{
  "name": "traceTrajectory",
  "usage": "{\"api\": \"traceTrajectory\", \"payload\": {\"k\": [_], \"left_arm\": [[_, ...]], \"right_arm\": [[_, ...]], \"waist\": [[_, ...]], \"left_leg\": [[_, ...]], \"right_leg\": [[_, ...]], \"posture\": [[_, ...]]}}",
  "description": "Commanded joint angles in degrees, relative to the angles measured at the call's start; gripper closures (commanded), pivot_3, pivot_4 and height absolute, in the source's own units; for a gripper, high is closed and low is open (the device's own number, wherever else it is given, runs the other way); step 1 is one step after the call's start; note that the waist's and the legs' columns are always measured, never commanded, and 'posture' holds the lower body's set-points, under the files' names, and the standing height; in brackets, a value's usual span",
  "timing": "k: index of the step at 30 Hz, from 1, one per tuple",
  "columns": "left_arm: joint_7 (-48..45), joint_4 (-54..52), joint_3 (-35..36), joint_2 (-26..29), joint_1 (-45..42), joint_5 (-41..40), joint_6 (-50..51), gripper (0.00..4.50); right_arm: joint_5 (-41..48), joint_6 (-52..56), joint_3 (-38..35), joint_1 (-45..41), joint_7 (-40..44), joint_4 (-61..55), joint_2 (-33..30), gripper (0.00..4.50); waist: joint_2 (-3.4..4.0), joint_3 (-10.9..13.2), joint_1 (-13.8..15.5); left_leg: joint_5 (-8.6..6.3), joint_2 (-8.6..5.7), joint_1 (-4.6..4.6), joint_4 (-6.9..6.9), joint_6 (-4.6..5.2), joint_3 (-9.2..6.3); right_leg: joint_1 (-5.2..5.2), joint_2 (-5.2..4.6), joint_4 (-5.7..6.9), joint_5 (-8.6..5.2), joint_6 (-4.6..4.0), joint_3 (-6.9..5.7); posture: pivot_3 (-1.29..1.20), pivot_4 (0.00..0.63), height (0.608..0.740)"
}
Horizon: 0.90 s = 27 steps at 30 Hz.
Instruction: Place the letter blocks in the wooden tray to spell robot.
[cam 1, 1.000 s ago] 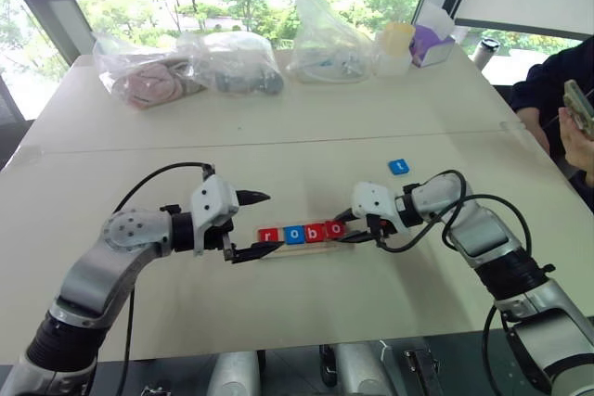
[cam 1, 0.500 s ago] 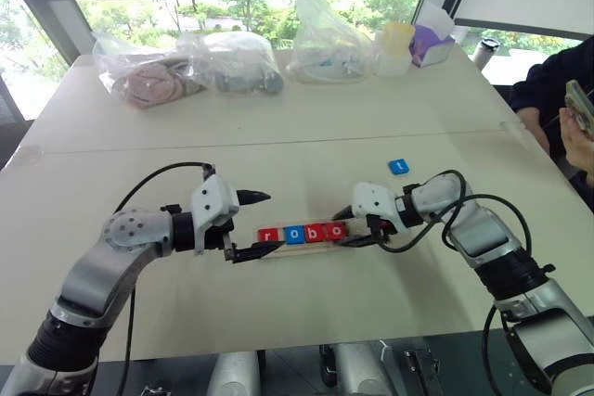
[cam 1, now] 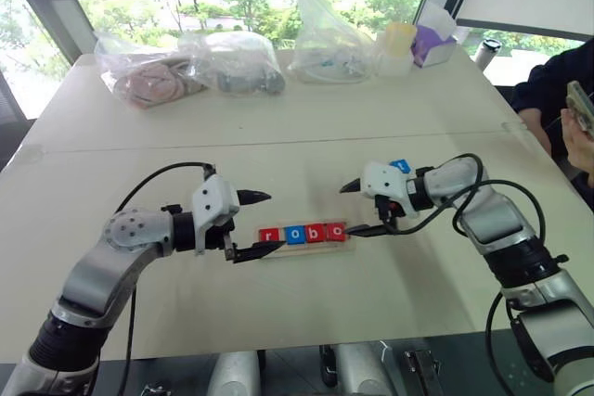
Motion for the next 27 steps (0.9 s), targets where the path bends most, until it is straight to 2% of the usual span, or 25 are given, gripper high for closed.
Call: {"api": "traceTrajectory", "payload": {"k": [1,8,27], "left_arm": [[-0.1,-0.1,-0.3,-0.2,-1.0,0.4,-1.0,0.00],[-0.7,0.4,-0.4,-0.3,-1.4,0.9,-1.3,0.00],[-0.8,-1.5,0.4,0.1,-0.3,-0.4,0.2,0.00]], "right_arm": [[1.4,0.5,-1.5,0.6,0.9,-1.7,-1.2,0.08],[2.8,3.9,-0.9,2.6,1.1,-5.6,-1.2,0.08],[1.3,0.1,-0.4,1.8,-2.9,-3.1,2.0,0.08]], "waist": [[0.00,0.0,0.0],[0.00,0.0,-0.1],[0.00,0.0,-0.1]], "left_leg": [[0.00,0.00,0.00,0.00,0.00,0.00],[0.00,0.01,0.01,0.00,0.00,-0.01],[0.00,0.01,0.01,0.00,0.00,-0.01]], "right_leg": [[0.00,0.00,0.00,0.00,0.00,0.00],[0.00,0.01,0.02,0.00,0.00,0.00],[0.00,0.01,0.02,0.00,0.00,0.00]], "posture": [[0.00,0.150,0.740],[0.00,0.150,0.740],[0.00,0.150,0.740]]}}
